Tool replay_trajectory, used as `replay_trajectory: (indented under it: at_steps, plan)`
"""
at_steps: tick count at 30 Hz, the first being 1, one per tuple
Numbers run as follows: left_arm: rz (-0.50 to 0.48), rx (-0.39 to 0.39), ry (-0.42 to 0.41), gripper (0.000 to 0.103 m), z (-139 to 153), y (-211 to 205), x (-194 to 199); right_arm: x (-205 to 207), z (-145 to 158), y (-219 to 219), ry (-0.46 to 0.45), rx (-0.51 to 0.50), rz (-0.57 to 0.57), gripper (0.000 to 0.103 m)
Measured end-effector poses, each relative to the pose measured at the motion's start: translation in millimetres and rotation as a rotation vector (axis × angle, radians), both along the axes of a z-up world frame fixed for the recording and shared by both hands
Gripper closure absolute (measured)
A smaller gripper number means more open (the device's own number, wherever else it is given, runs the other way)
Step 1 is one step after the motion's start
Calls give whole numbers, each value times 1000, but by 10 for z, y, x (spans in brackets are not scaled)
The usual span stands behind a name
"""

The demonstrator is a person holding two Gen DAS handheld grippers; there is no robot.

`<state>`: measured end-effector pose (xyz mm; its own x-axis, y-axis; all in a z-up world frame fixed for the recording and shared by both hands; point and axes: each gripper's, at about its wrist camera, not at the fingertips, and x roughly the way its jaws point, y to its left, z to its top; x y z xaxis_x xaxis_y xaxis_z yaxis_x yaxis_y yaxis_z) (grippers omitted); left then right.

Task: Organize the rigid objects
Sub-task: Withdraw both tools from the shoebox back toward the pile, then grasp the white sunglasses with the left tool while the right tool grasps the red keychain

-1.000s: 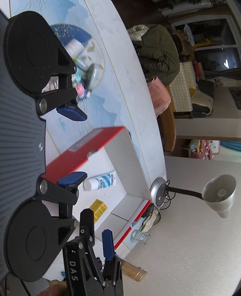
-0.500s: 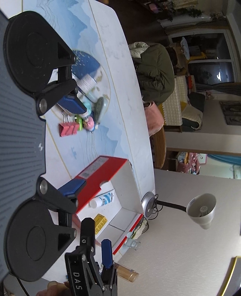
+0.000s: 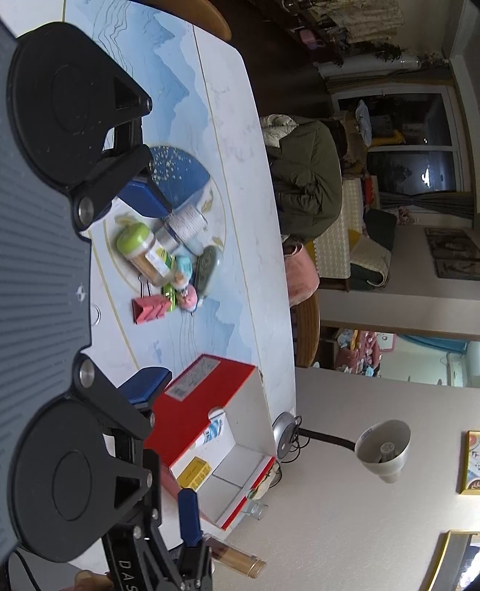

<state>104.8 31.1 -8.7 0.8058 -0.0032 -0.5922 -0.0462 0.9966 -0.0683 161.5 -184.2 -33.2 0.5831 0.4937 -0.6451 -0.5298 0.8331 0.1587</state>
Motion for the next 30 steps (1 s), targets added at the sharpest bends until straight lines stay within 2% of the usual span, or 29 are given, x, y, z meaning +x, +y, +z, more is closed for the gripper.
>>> replay_trajectory:
  at_steps: [1,2,7,11,15,24,30]
  plan:
    - [1,0,-9,8,-21,31,-25,-12,-20,26,4,-1,2,11]
    - [1,3,-20,0,-47,51,-54,-32,-40,52,9,0,8,11]
    - [14,39,-62,0,-191,146,-188,-100,-174,194,28,-18,35,11]
    - [54,0,-57,0,-350,292,-209,-145,-291,309,37,-38,52,11]
    - [90,-68,-25,0,-542,459,-173,-155,-434,446,46,-68,83,12]
    - [154,-43,61,0,-980,566,-8,-124,-793,793,78,-147,161,17]
    - [207,3,97,0,-1203,607,136,-53,-1021,992,109,-193,191,20]
